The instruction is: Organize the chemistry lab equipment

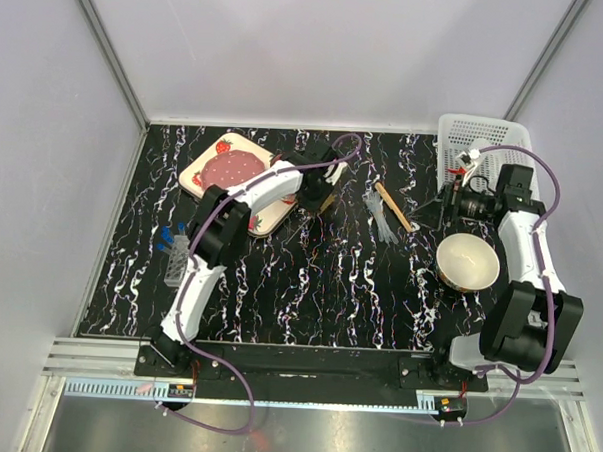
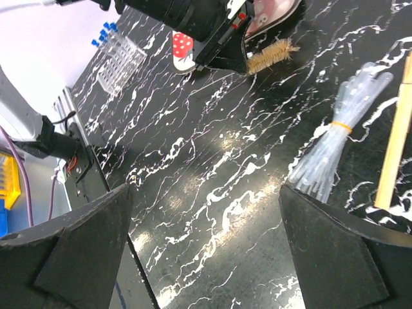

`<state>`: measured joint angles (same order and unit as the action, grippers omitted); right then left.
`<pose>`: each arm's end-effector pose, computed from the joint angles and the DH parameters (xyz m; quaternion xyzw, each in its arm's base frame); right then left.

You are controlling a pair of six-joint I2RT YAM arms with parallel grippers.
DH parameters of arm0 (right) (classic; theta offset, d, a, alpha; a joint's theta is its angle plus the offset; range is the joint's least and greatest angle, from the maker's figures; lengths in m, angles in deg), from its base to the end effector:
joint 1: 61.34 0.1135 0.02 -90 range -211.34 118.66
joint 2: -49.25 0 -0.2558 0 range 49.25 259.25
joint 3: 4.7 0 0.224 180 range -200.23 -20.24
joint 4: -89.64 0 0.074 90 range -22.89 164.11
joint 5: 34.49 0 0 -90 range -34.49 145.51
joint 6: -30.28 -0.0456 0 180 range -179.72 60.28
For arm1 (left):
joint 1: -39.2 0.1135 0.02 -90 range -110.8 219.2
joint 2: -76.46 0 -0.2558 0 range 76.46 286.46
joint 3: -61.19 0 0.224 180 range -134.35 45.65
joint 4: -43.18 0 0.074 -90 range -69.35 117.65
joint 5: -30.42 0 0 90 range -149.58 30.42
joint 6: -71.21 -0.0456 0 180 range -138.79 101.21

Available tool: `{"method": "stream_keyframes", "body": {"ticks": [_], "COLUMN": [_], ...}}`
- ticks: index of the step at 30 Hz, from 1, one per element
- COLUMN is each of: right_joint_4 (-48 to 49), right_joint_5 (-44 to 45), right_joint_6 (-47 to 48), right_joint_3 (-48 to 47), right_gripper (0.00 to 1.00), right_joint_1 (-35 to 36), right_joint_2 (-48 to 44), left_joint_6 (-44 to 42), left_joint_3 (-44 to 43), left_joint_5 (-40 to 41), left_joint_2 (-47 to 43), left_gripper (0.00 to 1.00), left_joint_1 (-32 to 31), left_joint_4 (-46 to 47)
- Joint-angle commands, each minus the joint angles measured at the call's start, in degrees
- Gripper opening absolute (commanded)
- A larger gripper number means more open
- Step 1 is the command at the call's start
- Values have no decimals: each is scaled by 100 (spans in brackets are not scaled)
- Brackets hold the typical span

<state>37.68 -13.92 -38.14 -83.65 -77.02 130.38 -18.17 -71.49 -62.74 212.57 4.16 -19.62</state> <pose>0.2591 -0.0284 0.2848 -0.2153 0.7720 0.4326 0.4129 0.3884 -0.2754 0.1680 0.2948 0.9327 -0.0887 0.1877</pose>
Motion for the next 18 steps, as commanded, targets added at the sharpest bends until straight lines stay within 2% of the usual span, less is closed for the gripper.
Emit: {"method": "stream_keyframes", "body": {"ticks": [1, 6, 9, 11, 15, 16, 18], "right_joint_4": [-505, -1489, -1938, -2114, -1878, -1642, -1325], "right_joint_5": [324, 974, 1028, 932, 756, 721, 580], "right_joint_6": [609, 1251, 1366, 1226, 261, -316, -968], "right_joint_3": [-118, -373, -575, -680, -777, -803, -804], "right_gripper": [100, 100, 100, 100, 100, 100, 100], "right_joint_1": [477, 1259, 1532, 1778, 2182, 2357, 2543], "right_joint_2": [-360, -439, -457, -439, -352, -325, -308], "left_joint_6": [613, 1341, 2061, 2528, 4020, 4260, 4864], "left_joint_3": [742, 1939, 3113, 3652, 5153, 5384, 5884], "left_joint_5": [-571, -949, -1274, -1458, -1460, -1381, -1065], "left_joint_2": [-1173, -2474, -3317, -3948, -4803, -4944, -5252], "left_gripper": [0, 0, 0, 0, 0, 0, 0], "left_joint_1": [-72, -134, -195, -213, -414, -485, -669], "left_joint_4": [839, 1789, 2667, 3598, 5312, 6046, 6596]}}
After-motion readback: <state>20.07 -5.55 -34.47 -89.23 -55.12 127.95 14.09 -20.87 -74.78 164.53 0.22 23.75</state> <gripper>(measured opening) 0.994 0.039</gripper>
